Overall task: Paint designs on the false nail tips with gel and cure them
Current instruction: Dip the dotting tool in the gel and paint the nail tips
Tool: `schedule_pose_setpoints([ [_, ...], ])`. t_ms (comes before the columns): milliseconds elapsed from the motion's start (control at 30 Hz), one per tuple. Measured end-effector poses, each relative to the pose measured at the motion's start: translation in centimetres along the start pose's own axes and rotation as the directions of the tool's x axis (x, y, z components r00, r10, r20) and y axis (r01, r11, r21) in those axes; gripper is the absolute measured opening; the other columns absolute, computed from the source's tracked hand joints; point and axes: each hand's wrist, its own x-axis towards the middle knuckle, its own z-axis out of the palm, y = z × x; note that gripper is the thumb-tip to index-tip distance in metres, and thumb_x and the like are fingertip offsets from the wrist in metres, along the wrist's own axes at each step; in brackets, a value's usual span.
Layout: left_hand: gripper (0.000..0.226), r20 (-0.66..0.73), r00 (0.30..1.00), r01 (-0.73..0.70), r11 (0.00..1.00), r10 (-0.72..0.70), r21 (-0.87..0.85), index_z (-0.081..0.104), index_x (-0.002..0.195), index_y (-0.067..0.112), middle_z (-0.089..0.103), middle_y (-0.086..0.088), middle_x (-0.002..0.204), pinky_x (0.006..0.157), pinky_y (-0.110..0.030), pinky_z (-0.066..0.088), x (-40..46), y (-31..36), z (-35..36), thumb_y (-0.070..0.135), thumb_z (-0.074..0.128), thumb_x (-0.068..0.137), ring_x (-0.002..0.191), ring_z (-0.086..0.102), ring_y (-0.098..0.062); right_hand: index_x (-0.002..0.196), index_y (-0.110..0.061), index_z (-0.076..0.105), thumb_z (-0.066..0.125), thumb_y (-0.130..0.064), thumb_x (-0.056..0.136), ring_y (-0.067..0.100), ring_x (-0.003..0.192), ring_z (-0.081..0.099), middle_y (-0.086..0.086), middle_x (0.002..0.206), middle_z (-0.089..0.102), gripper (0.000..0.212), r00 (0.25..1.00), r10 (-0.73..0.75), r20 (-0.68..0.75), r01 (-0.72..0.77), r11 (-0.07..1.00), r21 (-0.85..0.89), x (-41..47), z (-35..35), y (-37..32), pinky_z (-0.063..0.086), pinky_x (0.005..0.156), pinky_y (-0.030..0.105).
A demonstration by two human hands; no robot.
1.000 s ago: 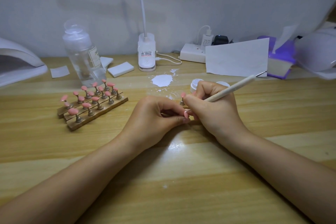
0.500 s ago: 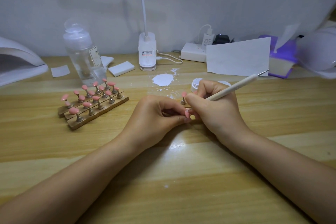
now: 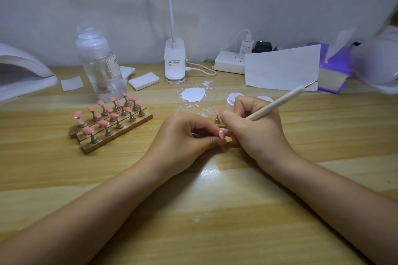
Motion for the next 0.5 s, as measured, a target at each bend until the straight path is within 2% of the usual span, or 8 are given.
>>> schedule_pose_setpoints([
  [200, 0.011, 0.002, 1.000, -0.005, 1.000, 0.005, 0.003, 0.073, 0.073, 0.012, 0.069, 0.008, 0.069, 0.062, -0.008, 0.044, 0.05, 0.03, 0.02, 0.002, 0.074, 0.070, 0.063, 0.060, 0.008, 0.046, -0.010, 0.031, 0.056, 0.010, 0.079, 0.002, 0.029, 0.044, -0.009, 0.030, 0.037, 0.046, 1.000, -0.003, 0.016, 0.003, 1.000, 0.015, -0.07, 0.00, -0.05, 0.034, 0.039, 0.009],
  [500, 0.015, 0.002, 1.000, -0.015, 1.000, 0.015, 0.010, 0.073, 0.074, 0.016, 0.069, 0.007, 0.068, 0.063, -0.009, 0.045, 0.03, 0.18, -0.02, 0.002, 0.074, 0.070, 0.063, 0.060, 0.007, 0.045, -0.011, 0.031, 0.057, 0.009, 0.079, 0.001, 0.029, 0.043, -0.009, 0.030, 0.036, 0.047, 1.000, -0.011, 0.004, 0.012, 1.000, -0.015, -0.08, 0.04, -0.01, 0.034, 0.040, 0.011],
])
